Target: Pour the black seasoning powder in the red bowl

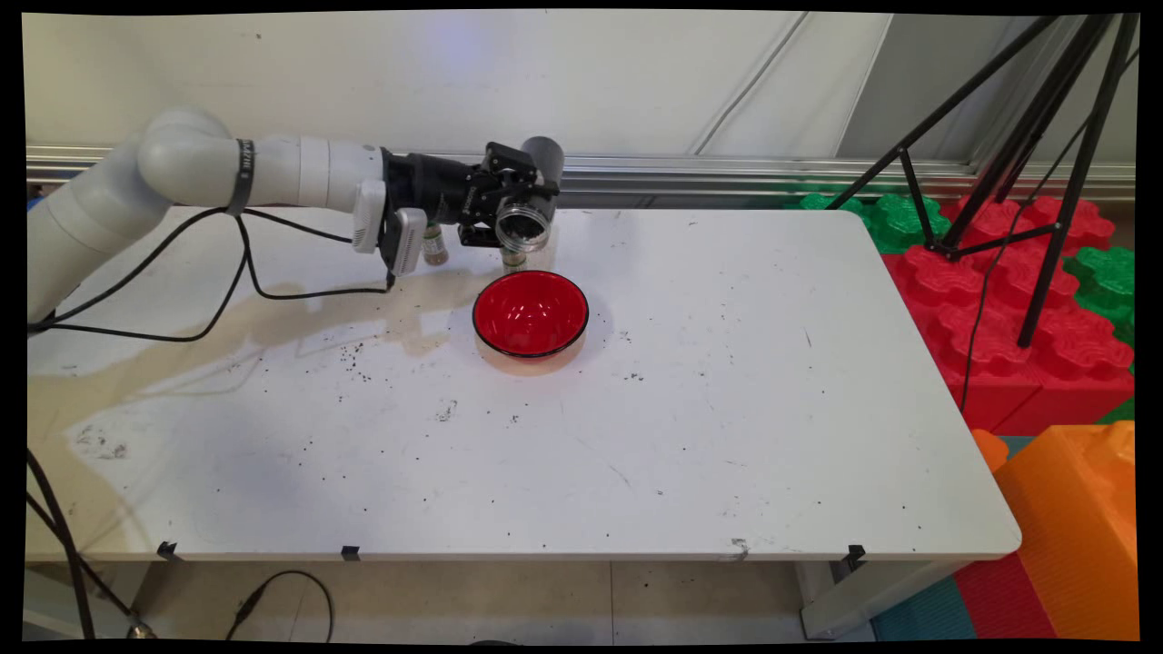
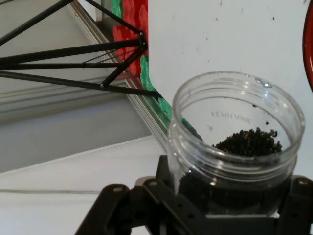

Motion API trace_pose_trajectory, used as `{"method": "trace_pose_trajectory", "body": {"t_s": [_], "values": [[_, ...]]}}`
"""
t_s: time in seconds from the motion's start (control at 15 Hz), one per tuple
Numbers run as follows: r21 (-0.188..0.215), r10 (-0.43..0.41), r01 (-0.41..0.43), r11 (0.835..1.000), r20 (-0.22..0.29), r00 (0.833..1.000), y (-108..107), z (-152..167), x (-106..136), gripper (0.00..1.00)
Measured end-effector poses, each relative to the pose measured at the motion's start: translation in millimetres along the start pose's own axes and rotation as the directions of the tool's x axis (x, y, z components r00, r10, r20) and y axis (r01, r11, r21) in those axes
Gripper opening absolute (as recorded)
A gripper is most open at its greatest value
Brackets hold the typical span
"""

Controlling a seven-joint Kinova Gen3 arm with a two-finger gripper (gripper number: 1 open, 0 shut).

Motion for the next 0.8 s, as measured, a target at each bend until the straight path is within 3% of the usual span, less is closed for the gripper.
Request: {"method": "trace_pose_trajectory", "body": {"t_s": [0.8], "values": [[0.004,0.117,-0.117,0.993,0.001,0.993,1.8,11.7,5.6,0.00]]}}
